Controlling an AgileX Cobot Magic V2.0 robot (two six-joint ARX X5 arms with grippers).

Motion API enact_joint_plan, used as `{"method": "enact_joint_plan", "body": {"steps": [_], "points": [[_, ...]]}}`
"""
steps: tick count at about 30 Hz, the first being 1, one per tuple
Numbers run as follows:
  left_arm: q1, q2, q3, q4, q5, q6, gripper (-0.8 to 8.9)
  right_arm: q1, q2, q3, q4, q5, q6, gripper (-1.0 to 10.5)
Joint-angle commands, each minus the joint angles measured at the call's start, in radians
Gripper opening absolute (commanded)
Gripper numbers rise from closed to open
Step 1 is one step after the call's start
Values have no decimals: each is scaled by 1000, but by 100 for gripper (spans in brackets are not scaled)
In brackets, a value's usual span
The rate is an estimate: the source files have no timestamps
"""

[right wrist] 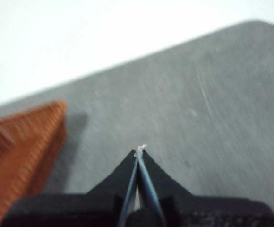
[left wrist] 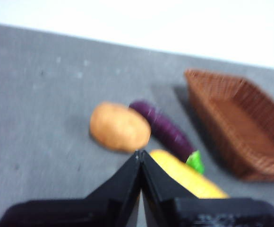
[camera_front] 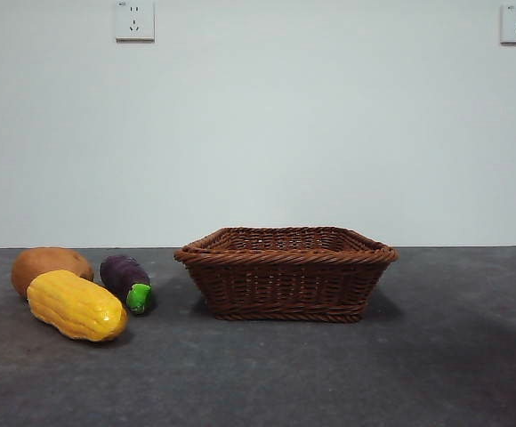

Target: Help me put the vegetables on the table into the basket

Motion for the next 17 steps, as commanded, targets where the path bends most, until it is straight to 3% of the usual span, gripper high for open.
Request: {"method": "enact_joint_plan", "body": {"steps": [1, 8, 13, 17], "points": [[3, 28, 66, -37, 18, -25, -6, 1, 29, 82, -8, -29, 34, -9], [3, 161, 288, -181, 49, -20, -6, 1, 200, 342, -180, -112, 10, -9], [3, 279, 461, -279, 112, -7, -6, 1, 364, 557, -365, -195, -89, -9], [3, 365, 586, -380, 158, 55, -6, 1, 478, 708, -520, -248, -165, -9]]}}
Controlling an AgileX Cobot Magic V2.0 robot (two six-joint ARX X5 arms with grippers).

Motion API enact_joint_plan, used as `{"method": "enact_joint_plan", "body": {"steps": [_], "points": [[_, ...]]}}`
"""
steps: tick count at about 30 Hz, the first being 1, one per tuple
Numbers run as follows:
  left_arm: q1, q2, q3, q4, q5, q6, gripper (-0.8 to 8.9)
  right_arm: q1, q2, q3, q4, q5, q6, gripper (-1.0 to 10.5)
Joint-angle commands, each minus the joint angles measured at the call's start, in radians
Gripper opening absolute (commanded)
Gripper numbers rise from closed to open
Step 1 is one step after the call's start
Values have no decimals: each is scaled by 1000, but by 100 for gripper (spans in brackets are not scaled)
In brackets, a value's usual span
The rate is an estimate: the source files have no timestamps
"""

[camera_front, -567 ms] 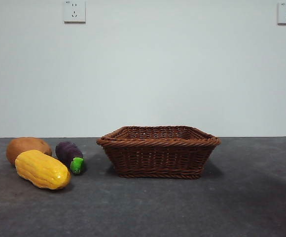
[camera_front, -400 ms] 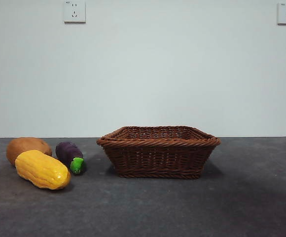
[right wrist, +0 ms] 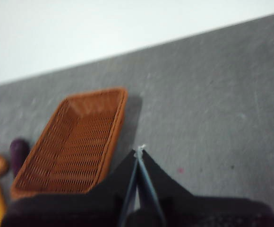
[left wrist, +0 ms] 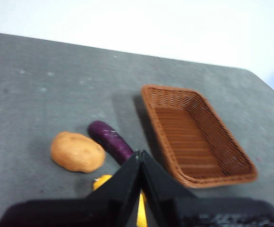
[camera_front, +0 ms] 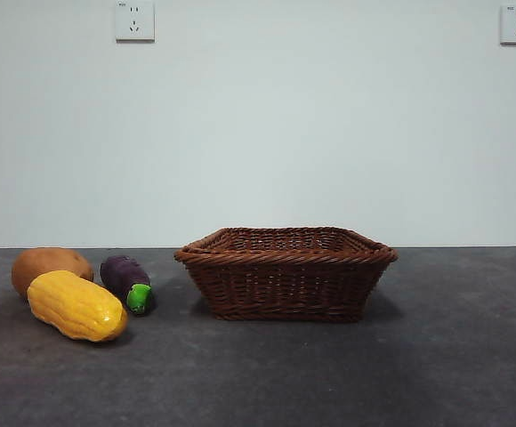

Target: Help me put the vegetables on the table into the basket

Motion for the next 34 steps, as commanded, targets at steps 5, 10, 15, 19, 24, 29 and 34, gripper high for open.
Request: {"method": "enact_joint_plan", "body": {"steps": [5, 10, 15, 19, 24, 29, 34], "points": [[3, 124, 187, -195, 75, 150, -6, 2, 164, 217, -230, -126, -157, -9], [0, 164, 247, -256, 148, 191, -6, 2, 238, 314, -363, -181, -241, -9], [0, 180, 250, -267, 172, 192, 0, 2, 267, 351, -386, -187, -260, -1], [1, 203, 251, -266, 221, 175, 398, 2, 276, 351, -381, -240, -259, 216], [0, 232, 283, -267, 237, 162, 602, 2, 299, 353, -385, -243, -248, 636], [0, 278, 346, -274, 246, 163, 602, 2, 346, 359, -378, -248, -248, 635], [0, 323, 351, -280, 246, 162, 601, 36, 479, 362, -224, -261, -179, 630]]}}
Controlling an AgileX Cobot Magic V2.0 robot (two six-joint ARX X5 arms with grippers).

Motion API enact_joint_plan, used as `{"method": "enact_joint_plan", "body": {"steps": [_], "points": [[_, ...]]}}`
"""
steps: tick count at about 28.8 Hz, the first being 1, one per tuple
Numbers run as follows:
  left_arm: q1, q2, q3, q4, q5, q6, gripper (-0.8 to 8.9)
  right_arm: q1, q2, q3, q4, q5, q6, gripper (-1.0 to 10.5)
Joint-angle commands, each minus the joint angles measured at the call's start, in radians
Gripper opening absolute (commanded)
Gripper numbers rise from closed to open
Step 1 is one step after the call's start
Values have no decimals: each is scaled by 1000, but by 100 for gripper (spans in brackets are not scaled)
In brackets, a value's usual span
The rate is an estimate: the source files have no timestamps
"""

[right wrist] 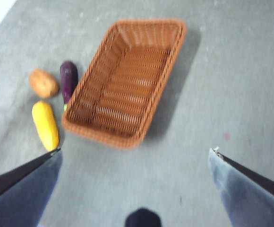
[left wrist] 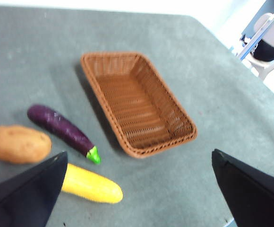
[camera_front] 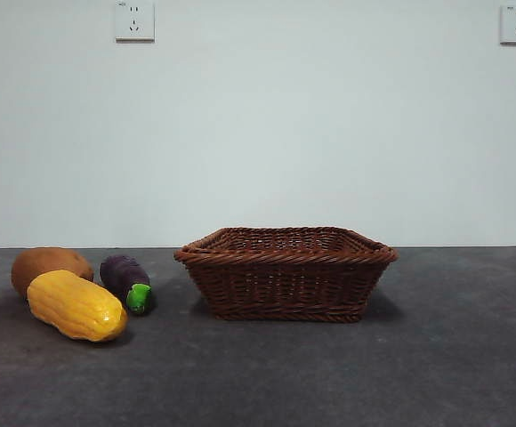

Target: Help me put the vegetables on the table into the basket

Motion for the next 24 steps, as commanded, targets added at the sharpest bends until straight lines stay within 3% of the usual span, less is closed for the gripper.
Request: {"method": "enact_joint_plan", "body": {"steps": [1, 3, 6, 13, 19, 21, 24], "points": [[0, 23, 2, 2, 6, -2, 601, 41, 98, 16, 102, -8, 61, 629], [0, 44, 2, 1, 6, -9, 601, 96, 220, 51, 155, 7, 81, 629], [0, 73, 5, 2, 6, -13, 601, 172, 439, 146, 197, 95, 82, 629], [1, 116, 5, 6, 5, -29, 601, 290, 920, 449, 178, 213, 82, 626], [1, 163, 5, 8, 2, -36, 601, 323, 1102, 519, 184, 279, 93, 618], [1, 178, 5, 9, 2, -36, 601, 324, 1135, 519, 191, 279, 95, 539], [1, 195, 5, 12, 1, -35, 601, 324, 1165, 519, 202, 293, 97, 523]]}}
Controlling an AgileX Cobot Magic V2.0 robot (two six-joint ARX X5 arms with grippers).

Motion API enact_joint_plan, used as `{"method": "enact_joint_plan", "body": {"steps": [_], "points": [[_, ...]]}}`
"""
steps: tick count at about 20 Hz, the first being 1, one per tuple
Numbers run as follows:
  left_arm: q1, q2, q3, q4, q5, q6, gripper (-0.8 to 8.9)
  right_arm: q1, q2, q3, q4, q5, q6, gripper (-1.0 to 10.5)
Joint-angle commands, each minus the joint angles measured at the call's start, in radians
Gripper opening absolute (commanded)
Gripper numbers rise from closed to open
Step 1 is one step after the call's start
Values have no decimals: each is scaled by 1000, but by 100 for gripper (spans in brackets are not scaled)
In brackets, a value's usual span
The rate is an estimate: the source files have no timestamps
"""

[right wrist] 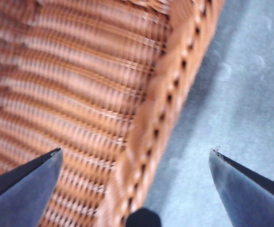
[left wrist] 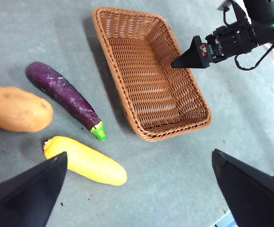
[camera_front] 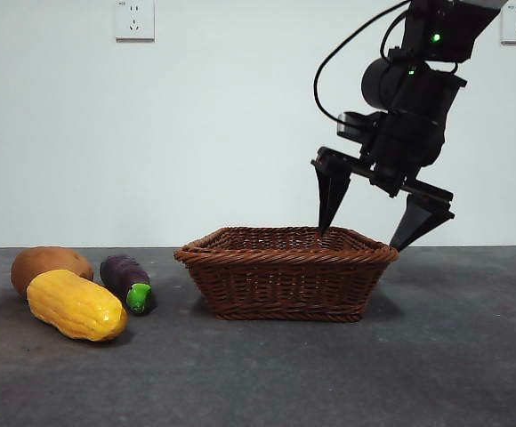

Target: Help me put the vegetables on the table into the basket

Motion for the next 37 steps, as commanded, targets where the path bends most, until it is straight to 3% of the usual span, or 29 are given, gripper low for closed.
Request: {"method": "enact_joint_plan", "body": {"steps": [1, 3, 6, 9, 11, 16, 20, 25, 28, 33, 37], "points": [[1, 10, 4, 14, -5, -6, 601, 2, 27, 5, 17, 18, 18, 460], [1, 14, 4, 15, -19, -6, 601, 6, 40, 5, 28, 16, 18, 339], [1, 14, 4, 16, -21, -6, 601, 14, 70, 5, 26, 14, 29, 329], [1, 14, 4, 15, -40, -6, 601, 19, 74, 5, 51, 14, 26, 49], [1, 14, 4, 15, -48, -6, 601, 19, 74, 5, 51, 14, 23, -10], [1, 34, 4, 13, -49, -51, 595, 20, 43, 5, 50, 15, 19, -10], [0, 74, 4, 13, -107, -99, 594, 18, -138, 5, 48, 17, -10, -10], [-79, 225, 4, 33, -180, -256, 593, 12, -438, 5, 16, 22, -62, -10], [-179, 351, 4, 84, -324, -361, 593, 12, -581, 5, -33, 22, -81, -10], [-264, 531, 4, 105, -398, -496, 593, 12, -700, 5, -112, 21, -93, -10], [-308, 601, 4, 184, -417, -555, 593, 12, -732, 5, -188, 18, -119, -10]]}}
